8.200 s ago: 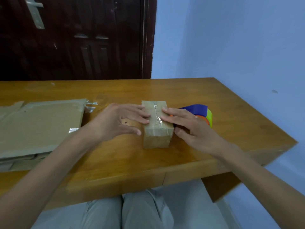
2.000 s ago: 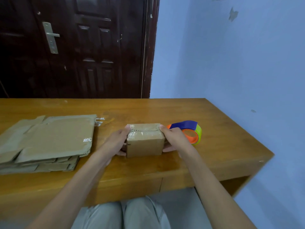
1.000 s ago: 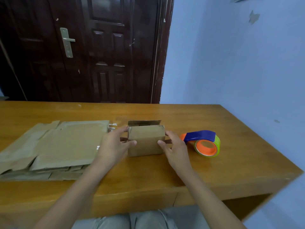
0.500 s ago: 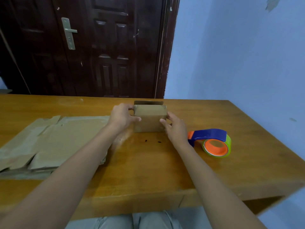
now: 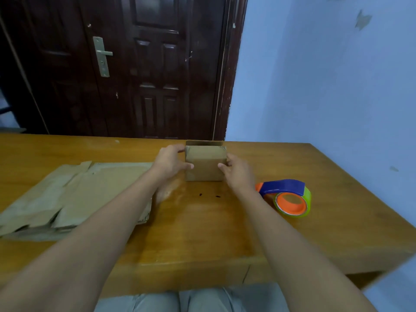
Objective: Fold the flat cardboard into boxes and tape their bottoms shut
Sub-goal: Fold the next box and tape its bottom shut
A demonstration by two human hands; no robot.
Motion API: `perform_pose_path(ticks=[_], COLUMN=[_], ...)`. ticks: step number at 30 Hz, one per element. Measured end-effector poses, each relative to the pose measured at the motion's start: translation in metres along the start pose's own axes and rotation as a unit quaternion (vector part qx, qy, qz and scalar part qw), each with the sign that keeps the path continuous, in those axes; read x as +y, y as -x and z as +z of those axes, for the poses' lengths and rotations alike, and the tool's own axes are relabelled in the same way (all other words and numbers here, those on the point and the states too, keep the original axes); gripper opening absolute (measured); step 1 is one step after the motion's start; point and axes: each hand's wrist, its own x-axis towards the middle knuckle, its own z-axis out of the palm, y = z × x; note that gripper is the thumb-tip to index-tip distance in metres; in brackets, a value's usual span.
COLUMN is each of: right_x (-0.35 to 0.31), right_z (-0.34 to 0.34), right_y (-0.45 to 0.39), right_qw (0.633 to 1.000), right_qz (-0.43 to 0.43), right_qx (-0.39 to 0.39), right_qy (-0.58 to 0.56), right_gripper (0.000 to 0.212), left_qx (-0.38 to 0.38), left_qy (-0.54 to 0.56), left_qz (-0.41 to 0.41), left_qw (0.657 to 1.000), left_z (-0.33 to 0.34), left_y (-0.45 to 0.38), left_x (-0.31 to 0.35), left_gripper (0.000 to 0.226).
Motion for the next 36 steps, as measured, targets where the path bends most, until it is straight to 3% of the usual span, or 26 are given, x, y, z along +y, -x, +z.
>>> perform_pose_path(ticks=[4,8,12,15,18,21,24,26,32,36], right_x=[-0.005,-0.015,-0.039,-0.058,-0.076,-0.102,-0.128,-0.14,-0.147,-0.14], right_z=[-0.016,-0.027,-0.034,-0.023,0.004,0.03,0.059,0.078,0.11,0.106], right_y=[0.008,0.02,0.038,0.055,0.071,0.089,0.102,0.105,0.101,0.105], right_qw=[0.998,0.994,0.987,0.988,0.987,0.978,0.964,0.962,0.969,0.947], right_qz=[0.001,-0.009,-0.024,-0.028,-0.009,-0.003,0.016,0.035,0.078,0.087], right_qx=[0.008,0.054,0.074,-0.012,-0.147,-0.209,-0.25,-0.252,-0.198,-0.201], right_qy=[0.069,0.099,0.141,0.151,0.061,-0.027,-0.085,-0.101,-0.125,-0.235], right_gripper=[0.072,0.078,0.04,0.023,0.033,0.038,0.049,0.054,0.042,0.04], left_qx=[-0.063,-0.045,-0.029,0.035,0.048,0.033,0.031,0.042,0.06,0.134], left_qy=[-0.001,-0.03,-0.129,-0.151,-0.185,-0.187,-0.215,-0.237,-0.244,-0.144], left_qz=[0.026,0.023,0.018,-0.032,-0.114,-0.161,-0.146,-0.141,-0.167,-0.218], left_qw=[0.998,0.998,0.991,0.987,0.975,0.969,0.965,0.96,0.953,0.956], left_z=[-0.021,-0.05,-0.083,-0.093,-0.095,-0.096,-0.083,-0.071,-0.074,-0.093], left_y=[0.016,0.026,0.047,0.07,0.092,0.112,0.13,0.138,0.142,0.14], left_x=[0.0,-0.017,-0.046,-0.076,-0.113,-0.14,-0.156,-0.161,-0.154,-0.156], left_gripper=[0.098,0.088,0.072,0.06,0.067,0.076,0.079,0.079,0.075,0.082])
